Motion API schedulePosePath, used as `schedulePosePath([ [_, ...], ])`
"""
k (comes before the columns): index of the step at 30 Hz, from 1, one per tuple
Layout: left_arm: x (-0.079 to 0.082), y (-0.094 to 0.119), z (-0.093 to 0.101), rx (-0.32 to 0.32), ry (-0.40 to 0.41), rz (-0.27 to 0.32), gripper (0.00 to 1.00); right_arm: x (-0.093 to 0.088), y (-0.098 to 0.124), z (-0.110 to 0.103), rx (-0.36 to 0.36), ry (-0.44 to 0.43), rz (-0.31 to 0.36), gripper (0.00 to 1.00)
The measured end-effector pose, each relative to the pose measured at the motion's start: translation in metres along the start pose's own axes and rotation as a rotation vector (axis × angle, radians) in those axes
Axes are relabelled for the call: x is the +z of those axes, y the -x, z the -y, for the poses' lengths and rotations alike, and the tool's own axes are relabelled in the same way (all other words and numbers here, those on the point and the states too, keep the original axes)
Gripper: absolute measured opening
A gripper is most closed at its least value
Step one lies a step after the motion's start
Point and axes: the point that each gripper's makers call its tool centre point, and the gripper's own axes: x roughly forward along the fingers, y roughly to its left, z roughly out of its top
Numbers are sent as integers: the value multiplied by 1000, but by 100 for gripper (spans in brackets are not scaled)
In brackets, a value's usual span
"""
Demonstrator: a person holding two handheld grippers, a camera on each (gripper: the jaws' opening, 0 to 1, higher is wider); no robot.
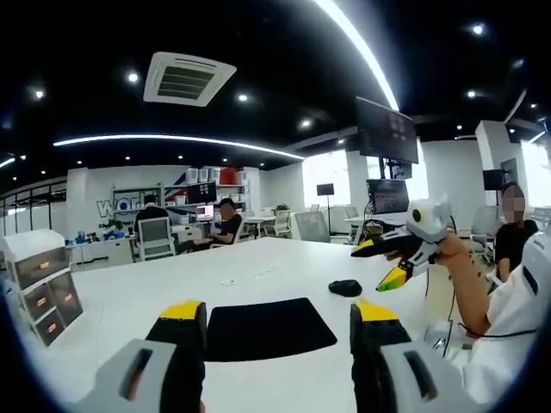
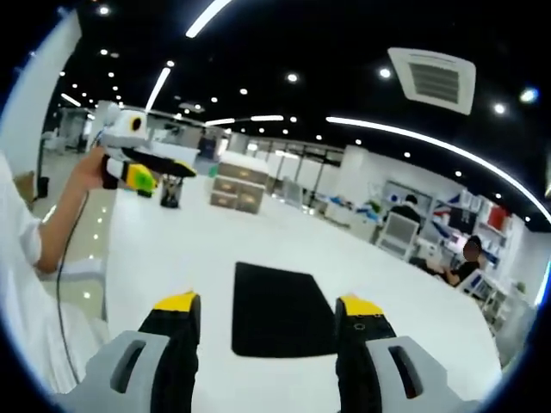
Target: Arrange the mouse and mouse pad neatly on the desk surface
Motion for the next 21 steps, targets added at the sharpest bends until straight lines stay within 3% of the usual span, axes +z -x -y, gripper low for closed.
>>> schedulePosePath([
  [21,-2,-3,-2,-3,3,-6,67,-18,-26,-10,52,-17,-52,59],
])
